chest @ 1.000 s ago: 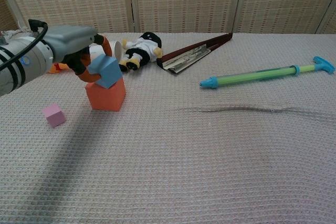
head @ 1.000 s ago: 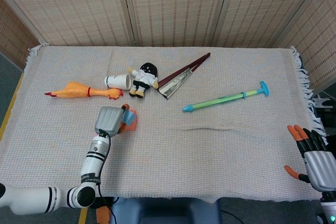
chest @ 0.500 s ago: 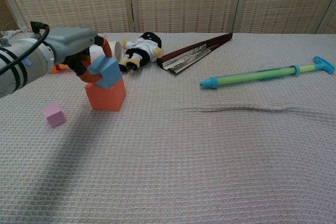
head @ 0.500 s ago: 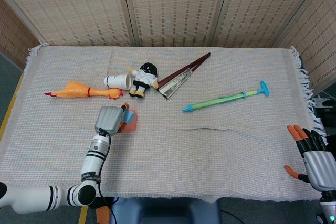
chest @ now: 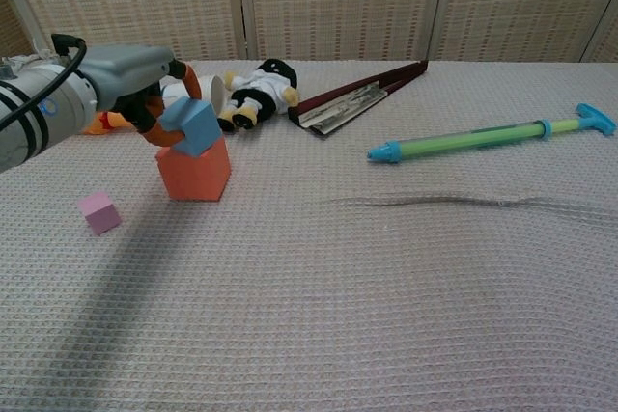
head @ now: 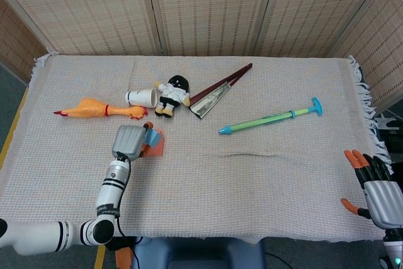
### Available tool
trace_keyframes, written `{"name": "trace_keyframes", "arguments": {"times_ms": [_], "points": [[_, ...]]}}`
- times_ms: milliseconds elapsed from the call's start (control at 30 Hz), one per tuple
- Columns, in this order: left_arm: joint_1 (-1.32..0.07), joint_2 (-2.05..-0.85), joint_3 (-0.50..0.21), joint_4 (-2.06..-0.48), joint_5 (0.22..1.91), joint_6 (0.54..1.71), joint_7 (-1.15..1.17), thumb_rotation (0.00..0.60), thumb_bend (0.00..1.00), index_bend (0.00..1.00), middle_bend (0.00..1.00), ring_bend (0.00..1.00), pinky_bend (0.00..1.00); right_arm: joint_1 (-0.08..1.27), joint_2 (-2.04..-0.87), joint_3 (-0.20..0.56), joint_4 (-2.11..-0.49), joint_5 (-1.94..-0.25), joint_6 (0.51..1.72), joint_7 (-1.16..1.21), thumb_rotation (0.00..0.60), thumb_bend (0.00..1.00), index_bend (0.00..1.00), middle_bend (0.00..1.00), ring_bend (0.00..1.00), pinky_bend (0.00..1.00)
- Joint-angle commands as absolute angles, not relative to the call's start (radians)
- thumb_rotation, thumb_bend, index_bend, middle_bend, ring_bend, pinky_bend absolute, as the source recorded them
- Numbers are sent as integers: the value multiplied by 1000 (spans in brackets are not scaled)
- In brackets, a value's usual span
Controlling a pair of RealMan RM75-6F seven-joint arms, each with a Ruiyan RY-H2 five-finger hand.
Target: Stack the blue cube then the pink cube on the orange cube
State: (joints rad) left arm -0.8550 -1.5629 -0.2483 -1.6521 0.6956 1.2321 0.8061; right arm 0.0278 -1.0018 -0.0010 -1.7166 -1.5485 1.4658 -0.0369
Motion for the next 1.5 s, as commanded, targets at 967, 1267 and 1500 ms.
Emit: {"name": "trace_keyframes", "arguments": {"times_ms": [967,1267,1500], "points": [[-861,-1551,-235,-1662,685,1228,801,600,347,404,1000,1000,1000,26,-999,0,-1718,-1547,1469,-38,600,62,0,0,0,0],[-863,-1555,-233,-1656,695,1223,790,600,346,249,1000,1000,1000,26,-999,-1,-1720,-1546,1466,-42,600,62,0,0,0,0],[-862,-1555,-231,-1660,700,1225,788,600,346,108,1000,1000,1000,25,-996,-2,-1720,-1546,1468,-41,600,62,0,0,0,0]]}}
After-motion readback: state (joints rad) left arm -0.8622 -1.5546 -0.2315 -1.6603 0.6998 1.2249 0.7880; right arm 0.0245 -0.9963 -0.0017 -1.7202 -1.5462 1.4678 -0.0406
